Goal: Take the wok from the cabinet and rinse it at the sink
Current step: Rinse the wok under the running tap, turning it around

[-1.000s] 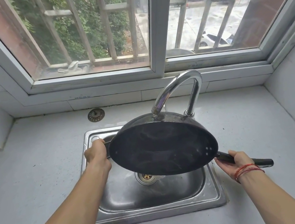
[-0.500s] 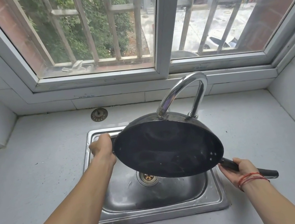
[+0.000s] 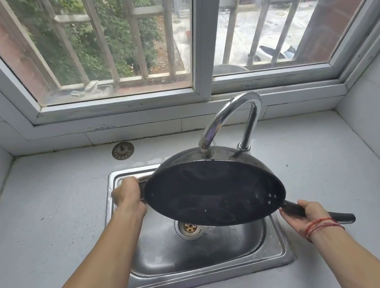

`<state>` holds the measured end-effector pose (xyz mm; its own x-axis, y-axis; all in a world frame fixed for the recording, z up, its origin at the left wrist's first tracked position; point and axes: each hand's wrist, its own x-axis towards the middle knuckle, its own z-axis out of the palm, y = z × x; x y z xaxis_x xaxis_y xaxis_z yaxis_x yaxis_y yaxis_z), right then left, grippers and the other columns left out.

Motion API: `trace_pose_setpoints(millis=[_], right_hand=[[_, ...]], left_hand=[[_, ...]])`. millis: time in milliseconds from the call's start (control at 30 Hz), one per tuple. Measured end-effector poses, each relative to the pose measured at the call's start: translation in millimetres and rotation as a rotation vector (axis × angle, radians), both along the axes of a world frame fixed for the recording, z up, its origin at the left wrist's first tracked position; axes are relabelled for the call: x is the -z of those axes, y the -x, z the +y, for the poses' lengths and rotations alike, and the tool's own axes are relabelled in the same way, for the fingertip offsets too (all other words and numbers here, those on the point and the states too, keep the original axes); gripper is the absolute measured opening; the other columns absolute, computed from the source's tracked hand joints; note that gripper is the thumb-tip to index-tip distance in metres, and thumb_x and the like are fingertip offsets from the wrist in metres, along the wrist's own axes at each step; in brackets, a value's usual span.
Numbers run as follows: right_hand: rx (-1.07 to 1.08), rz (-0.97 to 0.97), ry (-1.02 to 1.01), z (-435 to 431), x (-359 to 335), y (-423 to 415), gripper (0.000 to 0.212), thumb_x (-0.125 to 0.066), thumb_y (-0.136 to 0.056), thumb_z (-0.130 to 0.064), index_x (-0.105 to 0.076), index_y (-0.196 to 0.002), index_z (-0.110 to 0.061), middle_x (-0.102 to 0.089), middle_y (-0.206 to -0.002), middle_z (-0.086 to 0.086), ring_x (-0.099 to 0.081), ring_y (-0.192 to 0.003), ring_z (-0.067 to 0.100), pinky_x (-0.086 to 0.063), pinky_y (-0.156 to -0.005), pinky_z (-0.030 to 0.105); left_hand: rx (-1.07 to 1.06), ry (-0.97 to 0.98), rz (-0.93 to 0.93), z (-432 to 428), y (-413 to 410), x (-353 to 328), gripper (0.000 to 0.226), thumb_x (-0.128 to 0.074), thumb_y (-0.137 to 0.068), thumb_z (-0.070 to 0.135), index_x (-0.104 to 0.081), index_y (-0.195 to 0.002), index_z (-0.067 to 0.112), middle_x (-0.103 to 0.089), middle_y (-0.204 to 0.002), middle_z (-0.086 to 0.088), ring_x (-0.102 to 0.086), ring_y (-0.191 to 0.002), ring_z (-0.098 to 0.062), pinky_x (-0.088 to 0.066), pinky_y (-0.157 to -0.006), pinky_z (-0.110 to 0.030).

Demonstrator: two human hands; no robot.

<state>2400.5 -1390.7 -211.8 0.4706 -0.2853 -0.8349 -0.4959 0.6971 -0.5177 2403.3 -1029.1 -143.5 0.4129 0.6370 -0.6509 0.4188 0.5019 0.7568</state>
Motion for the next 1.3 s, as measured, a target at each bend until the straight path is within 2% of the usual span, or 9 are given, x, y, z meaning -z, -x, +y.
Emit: trace_pose_setpoints(millis=[133, 267, 400, 600, 667, 767, 867, 1033, 1300], right_hand=[[-0.022, -0.018, 0.027, 3, -1, -11, 0.01, -0.042, -0.101, -0.007, -0.049, -0.106, 0.0, -0.06, -0.099, 0.023, -0.06, -0.081, 0.034, -0.057, -0.046, 0.043], [-0.054, -0.032, 0.045, 13, -3, -23, 0.013, -0.045, -0.099, -0.005, -0.047, -0.112, -0.002, -0.061, -0.112, 0.025, -0.063, -0.09, 0.037, -0.055, -0.062, 0.051], [-0.09, -0.068, 0.037, 31, -8, -35, 0.005, -0.042, -0.1, -0.004, -0.046, -0.103, -0.003, -0.057, -0.11, 0.026, -0.062, -0.096, 0.037, -0.056, -0.043, 0.047], [-0.167, -0.099, 0.014, 56, -14, -52, 0.005, -0.042, -0.099, -0.002, -0.045, -0.104, -0.003, -0.057, -0.102, 0.026, -0.061, -0.083, 0.036, -0.053, -0.038, 0.043], [-0.182, -0.101, 0.006, 62, -15, -55, 0.006, -0.042, -0.099, -0.001, -0.046, -0.094, -0.003, -0.059, -0.096, 0.024, -0.061, -0.081, 0.035, -0.053, -0.038, 0.043], [-0.215, -0.115, 0.013, 71, -15, -60, 0.005, -0.045, -0.097, 0.0, -0.049, -0.098, -0.002, -0.061, -0.093, 0.023, -0.063, -0.081, 0.035, -0.055, -0.042, 0.042], [-0.242, -0.129, 0.018, 80, -15, -65, 0.01, -0.046, -0.096, 0.001, -0.052, -0.102, -0.002, -0.065, -0.093, 0.024, -0.066, -0.081, 0.036, -0.058, -0.048, 0.043], [-0.283, -0.156, 0.023, 93, -14, -74, 0.03, -0.049, -0.093, 0.0, -0.058, -0.121, 0.001, -0.07, -0.107, 0.023, -0.071, -0.089, 0.036, -0.06, -0.07, 0.049], [-0.302, -0.199, 0.027, 102, -28, -81, 0.016, -0.052, -0.095, -0.001, -0.059, -0.11, -0.002, -0.069, -0.09, 0.019, -0.068, -0.079, 0.033, -0.058, -0.049, 0.041]], left_hand=[[-0.039, 0.011, 0.031, 10, 9, 12, 0.006, -0.05, -0.088, 0.004, -0.055, -0.088, 0.007, -0.055, -0.082, -0.005, -0.048, -0.06, -0.016, -0.04, -0.052, -0.029], [-0.092, -0.013, 0.057, 24, 16, 19, 0.023, -0.049, -0.086, 0.004, -0.057, -0.106, 0.01, -0.049, -0.082, -0.006, -0.039, -0.055, -0.017, -0.033, -0.048, -0.028], [-0.153, 0.014, 0.064, 40, 25, 18, 0.027, -0.049, -0.08, 0.005, -0.059, -0.105, 0.007, -0.052, -0.089, -0.008, -0.045, -0.061, -0.02, -0.039, -0.052, -0.031], [-0.228, 0.059, 0.063, 63, 41, 18, 0.019, -0.047, -0.077, 0.004, -0.057, -0.093, 0.007, -0.051, -0.096, -0.007, -0.052, -0.075, -0.021, -0.049, -0.076, -0.039], [-0.25, 0.067, 0.062, 68, 47, 19, 0.025, -0.046, -0.078, 0.004, -0.057, -0.101, 0.007, -0.05, -0.092, -0.007, -0.052, -0.083, -0.022, -0.05, -0.082, -0.041], [-0.286, 0.082, 0.065, 76, 55, 23, 0.029, -0.045, -0.08, 0.005, -0.057, -0.108, 0.007, -0.05, -0.087, -0.006, -0.055, -0.089, -0.023, -0.053, -0.093, -0.045], [-0.324, 0.089, 0.066, 83, 62, 26, 0.026, -0.044, -0.083, 0.005, -0.057, -0.105, 0.007, -0.055, -0.104, -0.009, -0.058, -0.098, -0.024, -0.052, -0.098, -0.046], [-0.374, 0.113, 0.045, 94, 69, 33, 0.013, -0.042, -0.082, 0.004, -0.055, -0.083, 0.007, -0.055, -0.11, -0.01, -0.063, -0.106, -0.026, -0.054, -0.096, -0.045], [-0.455, 0.149, -0.007, 97, 75, 35, 0.019, -0.035, -0.08, -0.007, -0.05, -0.079, 0.004, -0.055, -0.093, -0.016, -0.061, -0.087, -0.033, -0.054, -0.094, -0.042]])
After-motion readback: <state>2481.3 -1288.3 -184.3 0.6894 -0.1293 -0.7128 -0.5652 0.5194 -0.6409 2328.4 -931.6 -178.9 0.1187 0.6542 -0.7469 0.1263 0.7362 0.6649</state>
